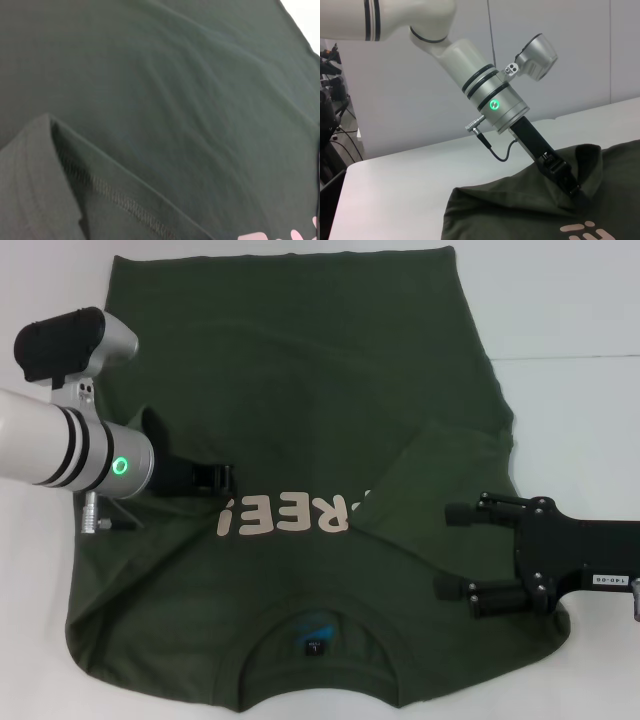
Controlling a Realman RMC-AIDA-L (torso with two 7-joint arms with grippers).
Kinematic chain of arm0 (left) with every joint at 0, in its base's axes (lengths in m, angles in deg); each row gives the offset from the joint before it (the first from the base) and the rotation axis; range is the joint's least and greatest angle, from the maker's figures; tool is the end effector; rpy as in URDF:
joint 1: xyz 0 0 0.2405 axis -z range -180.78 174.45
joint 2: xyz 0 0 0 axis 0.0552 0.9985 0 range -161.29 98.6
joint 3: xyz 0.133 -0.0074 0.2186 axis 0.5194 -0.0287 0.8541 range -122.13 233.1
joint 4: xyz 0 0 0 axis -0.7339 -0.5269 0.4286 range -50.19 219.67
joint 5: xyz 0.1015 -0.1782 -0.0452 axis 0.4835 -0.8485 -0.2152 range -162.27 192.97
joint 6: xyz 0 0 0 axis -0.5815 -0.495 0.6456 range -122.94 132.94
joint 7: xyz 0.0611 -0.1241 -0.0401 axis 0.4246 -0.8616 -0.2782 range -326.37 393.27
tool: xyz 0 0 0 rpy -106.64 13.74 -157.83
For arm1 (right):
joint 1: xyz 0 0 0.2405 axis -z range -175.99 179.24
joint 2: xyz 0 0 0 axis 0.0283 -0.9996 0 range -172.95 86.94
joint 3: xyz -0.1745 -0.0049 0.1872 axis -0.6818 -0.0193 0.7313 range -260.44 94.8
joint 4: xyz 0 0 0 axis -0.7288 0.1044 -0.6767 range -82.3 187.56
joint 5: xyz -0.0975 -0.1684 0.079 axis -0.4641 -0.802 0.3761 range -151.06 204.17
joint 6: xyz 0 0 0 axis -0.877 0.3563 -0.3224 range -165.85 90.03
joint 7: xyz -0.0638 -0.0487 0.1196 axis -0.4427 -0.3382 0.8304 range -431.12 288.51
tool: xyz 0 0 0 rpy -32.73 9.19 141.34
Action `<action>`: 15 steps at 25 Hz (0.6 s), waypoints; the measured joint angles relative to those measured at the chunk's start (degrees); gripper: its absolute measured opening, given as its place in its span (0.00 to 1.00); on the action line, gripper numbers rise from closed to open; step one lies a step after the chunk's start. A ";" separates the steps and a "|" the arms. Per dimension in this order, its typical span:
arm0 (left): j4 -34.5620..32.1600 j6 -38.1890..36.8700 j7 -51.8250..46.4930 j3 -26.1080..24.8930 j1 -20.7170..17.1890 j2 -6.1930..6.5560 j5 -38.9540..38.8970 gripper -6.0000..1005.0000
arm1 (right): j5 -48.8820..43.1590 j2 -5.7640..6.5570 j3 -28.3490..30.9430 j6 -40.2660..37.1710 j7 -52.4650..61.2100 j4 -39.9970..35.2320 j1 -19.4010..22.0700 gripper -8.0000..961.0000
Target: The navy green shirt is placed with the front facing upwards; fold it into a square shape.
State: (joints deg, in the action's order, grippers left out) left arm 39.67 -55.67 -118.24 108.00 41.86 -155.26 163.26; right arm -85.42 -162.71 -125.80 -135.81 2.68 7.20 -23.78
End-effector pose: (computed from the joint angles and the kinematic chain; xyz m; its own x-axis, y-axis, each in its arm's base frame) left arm -0.2213 0.4175 -0.0364 0.3816 0.8663 0.3223 0.8974 -0.2636 -0.3538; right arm 0.2570 0.3032 0.0125 0.8420 -0.1955 -0.5027 -0.2979 -0.9456 -0.1311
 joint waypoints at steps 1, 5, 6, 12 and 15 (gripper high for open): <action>0.18 0.03 0.05 0.02 0.06 -0.02 0.00 0.02 | 0.00 0.00 0.00 0.00 0.01 0.00 0.00 0.98; 0.36 0.48 0.12 0.04 0.16 -0.08 -0.04 0.05 | 0.03 0.00 0.00 0.00 0.01 0.00 0.07 0.98; 0.51 0.53 0.12 0.03 0.17 -0.08 -0.20 0.06 | 0.07 0.00 0.00 0.00 0.01 -0.01 0.18 0.98; 2.80 0.61 -0.30 -1.42 0.61 0.11 -2.41 0.12 | 0.18 -0.06 0.00 -0.03 -0.06 -0.01 0.40 0.98; 2.95 0.13 -0.35 -2.58 0.43 0.25 -4.00 0.18 | 0.18 -0.09 0.00 -0.16 -0.08 0.00 0.45 0.98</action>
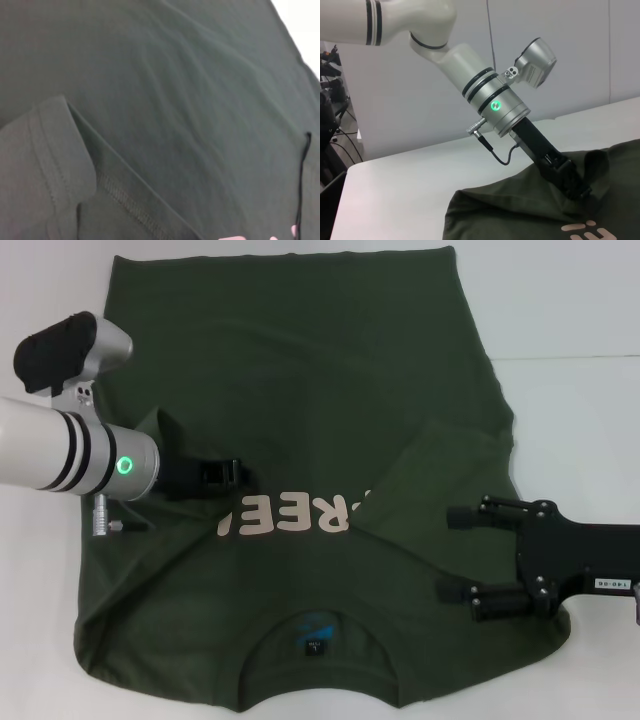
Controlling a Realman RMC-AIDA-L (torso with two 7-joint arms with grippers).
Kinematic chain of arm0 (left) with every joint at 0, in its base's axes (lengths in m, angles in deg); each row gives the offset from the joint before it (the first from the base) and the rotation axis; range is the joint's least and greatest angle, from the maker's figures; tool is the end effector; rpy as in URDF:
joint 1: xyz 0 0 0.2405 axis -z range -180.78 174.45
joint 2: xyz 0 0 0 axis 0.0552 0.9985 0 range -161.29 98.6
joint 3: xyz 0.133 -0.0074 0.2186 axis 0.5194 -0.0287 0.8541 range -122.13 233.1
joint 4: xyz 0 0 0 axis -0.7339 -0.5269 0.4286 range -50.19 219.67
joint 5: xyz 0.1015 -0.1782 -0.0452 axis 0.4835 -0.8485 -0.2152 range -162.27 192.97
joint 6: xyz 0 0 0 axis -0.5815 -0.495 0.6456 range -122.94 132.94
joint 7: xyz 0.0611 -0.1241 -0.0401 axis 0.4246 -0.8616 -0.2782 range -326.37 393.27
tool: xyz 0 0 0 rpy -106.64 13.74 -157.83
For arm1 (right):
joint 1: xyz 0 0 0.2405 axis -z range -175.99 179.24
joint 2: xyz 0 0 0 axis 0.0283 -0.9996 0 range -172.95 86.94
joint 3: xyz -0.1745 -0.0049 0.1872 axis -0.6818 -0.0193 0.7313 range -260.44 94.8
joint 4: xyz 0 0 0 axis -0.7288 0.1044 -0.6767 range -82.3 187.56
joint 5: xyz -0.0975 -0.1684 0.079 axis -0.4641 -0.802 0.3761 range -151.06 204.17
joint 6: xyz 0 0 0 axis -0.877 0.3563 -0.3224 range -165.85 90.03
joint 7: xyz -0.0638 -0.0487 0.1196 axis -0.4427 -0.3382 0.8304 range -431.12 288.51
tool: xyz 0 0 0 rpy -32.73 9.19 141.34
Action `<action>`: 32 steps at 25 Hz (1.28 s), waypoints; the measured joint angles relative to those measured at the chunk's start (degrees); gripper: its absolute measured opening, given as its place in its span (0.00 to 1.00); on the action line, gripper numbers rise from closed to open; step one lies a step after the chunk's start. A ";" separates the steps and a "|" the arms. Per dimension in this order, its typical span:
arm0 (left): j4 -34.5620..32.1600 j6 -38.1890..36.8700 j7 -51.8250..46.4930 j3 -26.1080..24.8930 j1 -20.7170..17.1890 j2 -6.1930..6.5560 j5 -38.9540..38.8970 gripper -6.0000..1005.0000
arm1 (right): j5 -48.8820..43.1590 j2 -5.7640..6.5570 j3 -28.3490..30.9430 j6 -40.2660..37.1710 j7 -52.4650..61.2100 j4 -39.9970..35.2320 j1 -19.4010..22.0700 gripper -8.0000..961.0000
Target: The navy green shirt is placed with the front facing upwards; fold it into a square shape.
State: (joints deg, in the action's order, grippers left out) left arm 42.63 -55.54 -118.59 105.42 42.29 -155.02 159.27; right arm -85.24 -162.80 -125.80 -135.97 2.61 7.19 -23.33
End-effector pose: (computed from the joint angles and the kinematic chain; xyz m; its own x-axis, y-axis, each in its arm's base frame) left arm -0.2215 0.4162 -0.0410 0.2951 0.8834 0.3639 0.9424 -0.2064 -0.2631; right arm 0.2585 0.3009 0.0122 0.8386 -0.1998 -0.5067 -0.3032 -0.9441 -0.1295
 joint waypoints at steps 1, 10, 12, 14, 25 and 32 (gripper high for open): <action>0.00 -0.31 -0.02 -0.22 -0.14 0.07 -0.67 0.20 | 0.00 0.00 0.00 -0.08 0.02 0.00 0.02 0.98; 0.09 -1.07 0.47 -0.39 -0.92 0.33 -4.88 0.44 | 0.00 0.00 0.00 -0.27 0.06 0.00 0.18 0.98; 0.12 -1.09 0.47 -0.29 -0.91 0.34 -4.90 0.52 | 0.00 0.00 0.00 -0.29 0.05 0.00 0.22 0.98; 0.12 -1.14 0.47 0.05 -0.85 0.36 -4.83 0.60 | 0.00 0.00 0.00 -0.29 0.05 0.00 0.25 0.98; -0.11 -0.11 5.42 0.67 -0.13 -0.17 -4.90 0.86 | 0.00 0.01 0.00 -0.09 -0.21 0.03 0.60 0.98; -0.44 0.05 6.69 6.65 1.40 -0.32 -4.96 0.86 | 0.00 0.00 0.00 0.07 -0.29 0.09 0.62 0.98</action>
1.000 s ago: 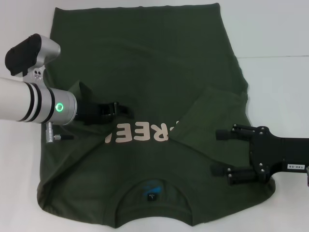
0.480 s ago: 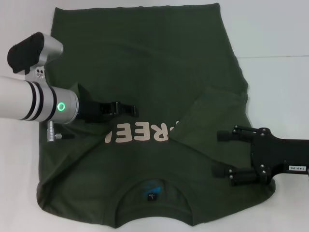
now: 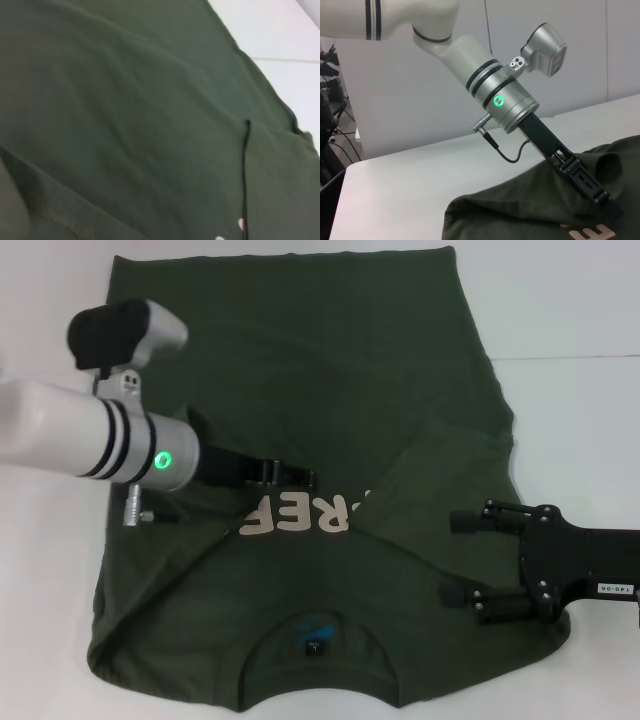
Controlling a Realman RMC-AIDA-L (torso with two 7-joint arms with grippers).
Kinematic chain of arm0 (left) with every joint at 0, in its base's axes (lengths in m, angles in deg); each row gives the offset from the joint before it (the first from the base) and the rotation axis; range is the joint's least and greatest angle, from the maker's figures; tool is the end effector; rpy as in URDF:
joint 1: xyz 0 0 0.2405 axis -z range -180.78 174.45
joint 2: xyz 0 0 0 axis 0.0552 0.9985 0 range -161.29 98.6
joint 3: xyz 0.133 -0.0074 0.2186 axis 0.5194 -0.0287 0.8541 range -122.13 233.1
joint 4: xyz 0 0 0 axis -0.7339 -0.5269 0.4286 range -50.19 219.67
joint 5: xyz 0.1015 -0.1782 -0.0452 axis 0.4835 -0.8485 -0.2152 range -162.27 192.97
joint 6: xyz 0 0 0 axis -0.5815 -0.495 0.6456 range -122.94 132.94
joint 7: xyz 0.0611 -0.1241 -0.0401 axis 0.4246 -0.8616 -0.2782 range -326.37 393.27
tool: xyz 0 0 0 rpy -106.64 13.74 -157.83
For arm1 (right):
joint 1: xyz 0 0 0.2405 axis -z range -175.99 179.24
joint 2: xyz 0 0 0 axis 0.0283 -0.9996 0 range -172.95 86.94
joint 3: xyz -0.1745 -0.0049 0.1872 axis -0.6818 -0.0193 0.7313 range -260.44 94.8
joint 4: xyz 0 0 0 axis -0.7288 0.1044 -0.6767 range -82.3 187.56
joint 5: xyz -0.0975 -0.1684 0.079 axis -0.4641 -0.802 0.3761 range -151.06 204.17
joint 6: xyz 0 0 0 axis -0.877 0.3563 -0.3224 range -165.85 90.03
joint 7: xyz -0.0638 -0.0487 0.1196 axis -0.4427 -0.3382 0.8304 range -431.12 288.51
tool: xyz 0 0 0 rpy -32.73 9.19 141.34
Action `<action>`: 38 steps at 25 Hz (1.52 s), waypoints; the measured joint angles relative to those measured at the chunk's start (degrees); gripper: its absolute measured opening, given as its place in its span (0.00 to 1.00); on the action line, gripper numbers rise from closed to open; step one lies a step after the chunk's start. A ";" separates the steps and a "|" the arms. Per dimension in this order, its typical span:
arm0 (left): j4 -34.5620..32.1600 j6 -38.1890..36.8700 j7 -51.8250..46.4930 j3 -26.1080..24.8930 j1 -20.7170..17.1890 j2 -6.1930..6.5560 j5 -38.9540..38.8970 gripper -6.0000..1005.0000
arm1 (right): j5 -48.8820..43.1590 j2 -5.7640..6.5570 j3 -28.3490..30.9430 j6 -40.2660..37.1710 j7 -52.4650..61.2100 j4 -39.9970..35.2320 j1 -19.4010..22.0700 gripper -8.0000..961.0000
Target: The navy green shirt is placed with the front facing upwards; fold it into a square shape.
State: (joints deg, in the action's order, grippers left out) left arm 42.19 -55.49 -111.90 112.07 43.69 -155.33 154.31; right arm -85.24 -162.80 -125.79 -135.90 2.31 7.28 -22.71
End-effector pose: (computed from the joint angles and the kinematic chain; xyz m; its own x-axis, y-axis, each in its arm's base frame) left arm -0.1915 0.4174 -0.0560 0.4710 0.8301 0.2987 0.8758 -0.3995 -0.2708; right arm 0.2619 0.2981 0.0120 0.8376 -0.2053 -0.5063 -0.3106 -0.9413 -0.1321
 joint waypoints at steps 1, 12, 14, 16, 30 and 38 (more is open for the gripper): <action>-0.15 0.00 0.40 0.89 0.47 -0.01 0.00 0.86 | 0.00 0.00 -0.01 0.00 -0.02 0.00 0.00 0.98; -1.93 0.71 0.94 3.59 0.79 0.37 0.57 0.85 | 0.00 0.00 0.00 0.20 -0.06 0.00 -0.03 0.98; -2.33 0.63 0.86 3.56 0.73 0.45 0.58 0.85 | 0.00 0.00 0.00 0.45 -0.06 0.00 -0.02 0.98; -3.26 0.34 0.85 3.62 0.72 0.44 0.59 0.85 | 0.00 0.00 0.00 0.62 -0.05 0.00 -0.02 0.98; -6.65 1.33 0.81 3.25 0.87 0.07 0.56 0.85 | 0.00 -0.09 0.00 1.08 0.03 0.58 -0.39 0.98; -7.88 -4.37 3.01 -11.13 -5.43 1.70 -6.13 0.85 | 0.01 0.08 0.00 1.37 2.07 0.18 -0.64 0.98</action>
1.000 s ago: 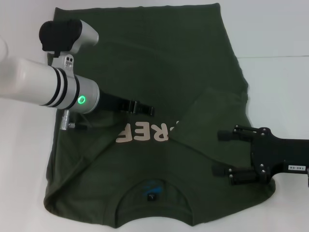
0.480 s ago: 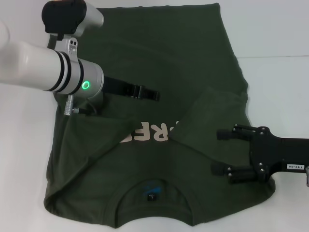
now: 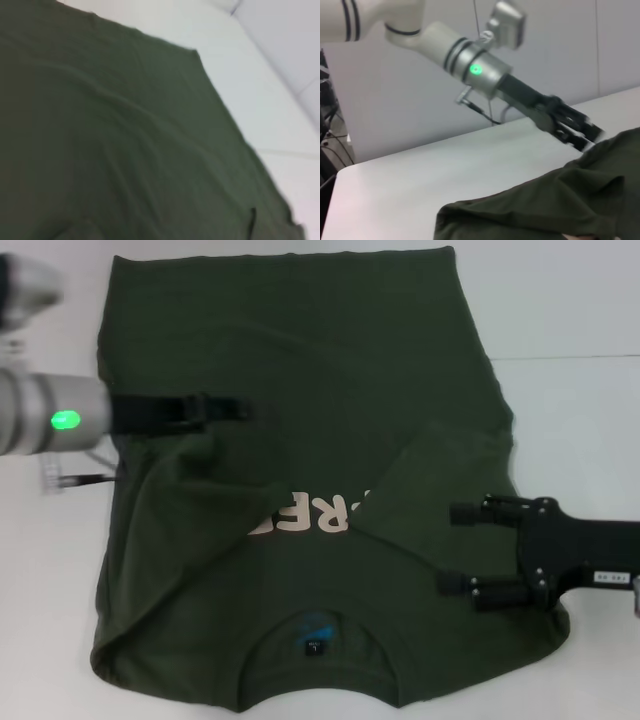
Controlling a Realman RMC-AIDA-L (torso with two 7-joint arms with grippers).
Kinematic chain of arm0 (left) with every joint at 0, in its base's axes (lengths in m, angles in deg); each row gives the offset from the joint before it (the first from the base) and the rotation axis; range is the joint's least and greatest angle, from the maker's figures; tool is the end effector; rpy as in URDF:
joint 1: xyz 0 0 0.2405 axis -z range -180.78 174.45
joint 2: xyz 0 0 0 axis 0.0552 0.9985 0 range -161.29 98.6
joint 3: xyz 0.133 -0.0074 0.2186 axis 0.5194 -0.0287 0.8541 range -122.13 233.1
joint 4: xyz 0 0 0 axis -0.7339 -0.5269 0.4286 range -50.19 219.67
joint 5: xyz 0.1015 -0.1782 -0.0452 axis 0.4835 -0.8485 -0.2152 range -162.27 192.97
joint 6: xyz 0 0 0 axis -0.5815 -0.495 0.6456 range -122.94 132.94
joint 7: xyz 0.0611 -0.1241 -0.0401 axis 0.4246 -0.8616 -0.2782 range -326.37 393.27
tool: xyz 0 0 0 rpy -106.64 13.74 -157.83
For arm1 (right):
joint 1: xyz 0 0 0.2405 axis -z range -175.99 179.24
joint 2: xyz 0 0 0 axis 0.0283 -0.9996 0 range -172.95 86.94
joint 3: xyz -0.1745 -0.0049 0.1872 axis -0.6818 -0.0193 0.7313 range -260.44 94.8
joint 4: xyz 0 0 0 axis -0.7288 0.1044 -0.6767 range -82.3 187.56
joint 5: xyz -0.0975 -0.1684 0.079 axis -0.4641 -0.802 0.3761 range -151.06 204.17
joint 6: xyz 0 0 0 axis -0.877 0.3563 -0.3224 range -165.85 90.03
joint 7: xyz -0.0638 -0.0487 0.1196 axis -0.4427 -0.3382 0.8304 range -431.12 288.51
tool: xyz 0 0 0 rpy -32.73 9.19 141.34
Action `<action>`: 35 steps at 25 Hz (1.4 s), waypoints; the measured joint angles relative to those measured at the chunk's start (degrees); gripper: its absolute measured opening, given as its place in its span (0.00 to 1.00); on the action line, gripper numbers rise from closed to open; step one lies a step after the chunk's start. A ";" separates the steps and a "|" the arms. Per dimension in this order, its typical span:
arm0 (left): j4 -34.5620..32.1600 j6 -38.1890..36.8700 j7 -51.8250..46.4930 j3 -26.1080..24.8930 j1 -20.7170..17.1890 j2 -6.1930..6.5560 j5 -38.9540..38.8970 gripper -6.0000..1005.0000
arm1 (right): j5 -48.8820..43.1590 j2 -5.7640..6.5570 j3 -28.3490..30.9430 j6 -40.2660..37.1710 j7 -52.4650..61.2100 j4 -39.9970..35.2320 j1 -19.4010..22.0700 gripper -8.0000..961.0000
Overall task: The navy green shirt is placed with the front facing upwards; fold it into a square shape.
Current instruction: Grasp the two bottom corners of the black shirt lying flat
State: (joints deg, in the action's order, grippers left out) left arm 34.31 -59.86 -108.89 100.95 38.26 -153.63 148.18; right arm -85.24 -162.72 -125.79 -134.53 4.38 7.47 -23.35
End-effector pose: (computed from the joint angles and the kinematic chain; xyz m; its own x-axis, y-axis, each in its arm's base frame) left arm -0.2143 0.4235 0.0079 0.3554 0.7792 0.5163 0.9346 -0.3039 -0.1847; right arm 0.2609 0.3037 0.0120 0.8304 -0.2339 -0.5058 -0.3424 -0.9302 -0.1319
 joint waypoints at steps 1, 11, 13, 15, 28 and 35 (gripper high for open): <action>0.14 -2.22 0.64 -1.75 -1.00 0.83 -2.09 0.85 | 0.01 0.20 0.17 0.02 1.09 -0.46 0.00 0.98; 2.39 -23.21 7.27 -12.58 -6.83 6.40 -5.41 0.85 | -1.71 2.77 5.58 -0.90 24.81 -10.71 0.53 0.98; 2.11 -26.25 7.91 -12.77 -7.12 6.71 -2.57 0.85 | -3.06 3.41 5.69 -1.61 28.66 -12.52 0.64 0.98; 1.44 -29.15 8.56 -12.89 -7.26 6.86 0.43 0.85 | -5.04 3.77 6.32 -2.05 33.15 -14.30 0.68 0.98; 1.58 -36.44 22.07 -12.15 -5.24 6.37 1.78 0.85 | -14.55 11.99 12.25 -13.32 65.57 -15.96 -0.87 0.98; 1.65 -37.90 26.06 -12.15 -3.93 5.30 1.74 0.85 | -21.42 15.00 13.00 -12.83 68.81 -6.02 -4.67 0.98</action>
State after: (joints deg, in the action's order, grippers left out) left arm 35.96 -97.76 -82.82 88.80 34.33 -148.33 149.92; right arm -106.65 -147.72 -112.79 -147.36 73.19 1.44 -28.02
